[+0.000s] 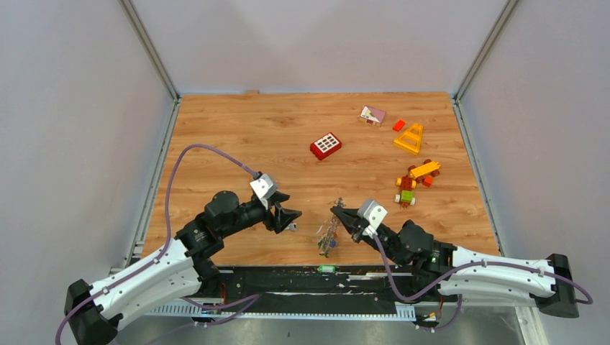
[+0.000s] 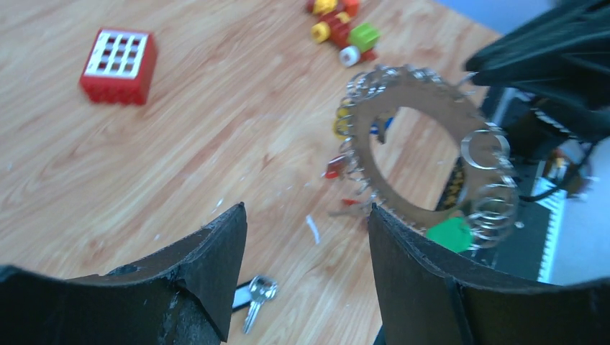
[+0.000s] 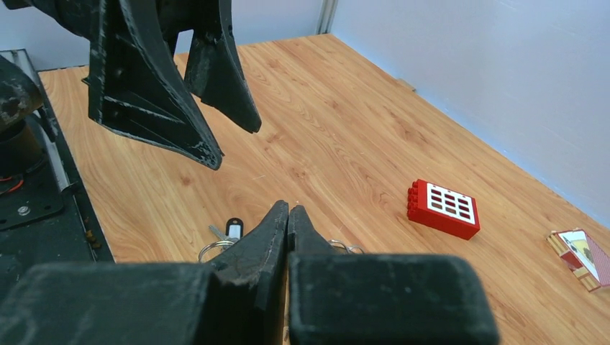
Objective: Remove the keys from the keyring
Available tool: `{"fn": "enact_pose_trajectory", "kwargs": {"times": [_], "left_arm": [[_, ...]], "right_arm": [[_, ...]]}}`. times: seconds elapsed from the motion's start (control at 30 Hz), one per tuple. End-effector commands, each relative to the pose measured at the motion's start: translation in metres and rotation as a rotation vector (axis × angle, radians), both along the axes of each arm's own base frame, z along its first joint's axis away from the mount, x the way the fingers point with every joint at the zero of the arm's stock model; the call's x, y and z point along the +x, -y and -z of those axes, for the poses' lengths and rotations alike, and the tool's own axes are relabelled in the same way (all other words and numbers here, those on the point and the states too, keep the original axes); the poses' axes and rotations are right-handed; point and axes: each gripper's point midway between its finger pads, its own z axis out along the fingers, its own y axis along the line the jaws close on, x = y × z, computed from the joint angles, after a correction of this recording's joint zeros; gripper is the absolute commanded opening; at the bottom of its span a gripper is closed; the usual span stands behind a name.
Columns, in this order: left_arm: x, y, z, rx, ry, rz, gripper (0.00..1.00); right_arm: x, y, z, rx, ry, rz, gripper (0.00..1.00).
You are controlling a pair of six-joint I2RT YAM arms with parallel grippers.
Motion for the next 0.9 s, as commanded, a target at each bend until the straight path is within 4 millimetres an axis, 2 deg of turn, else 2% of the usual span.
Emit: {"fn": "enact_pose_trajectory", "kwargs": {"times": [0.0,0.1,0.27,0.43,0.6,0.87], "left_arm": [[-0.024,0.016,-0.044,-0.178,0.168,0.181,0.69],[-0.038,0.02,-0.052,-0.228,0.209,0.259,0.65],[-0.064,0.029,-0.064,-0.294,0.225,0.418,0.5],[-0.089,0.035,-0.07,-0.374,0.207,0.558,0.4],[-0.088,0.038,-0.049,-0.328,0.177,0.538,0.41],[-0.094,0.036,-0.041,-0.35,0.181,0.533,0.4]], "right_arm": [[-0.011,0.002,-0.045,0.072,0.089,-0.072,0.0],[-0.016,0.001,-0.049,0.053,0.111,-0.109,0.0],[-0.021,-0.002,-0.055,0.061,0.124,-0.137,0.0],[-0.021,-0.002,-0.06,0.062,0.126,-0.139,0.0],[-0.022,-0.001,-0.065,0.063,0.138,-0.144,0.0],[-0.036,0.0,-0.07,0.03,0.211,-0.23,0.0]]}}
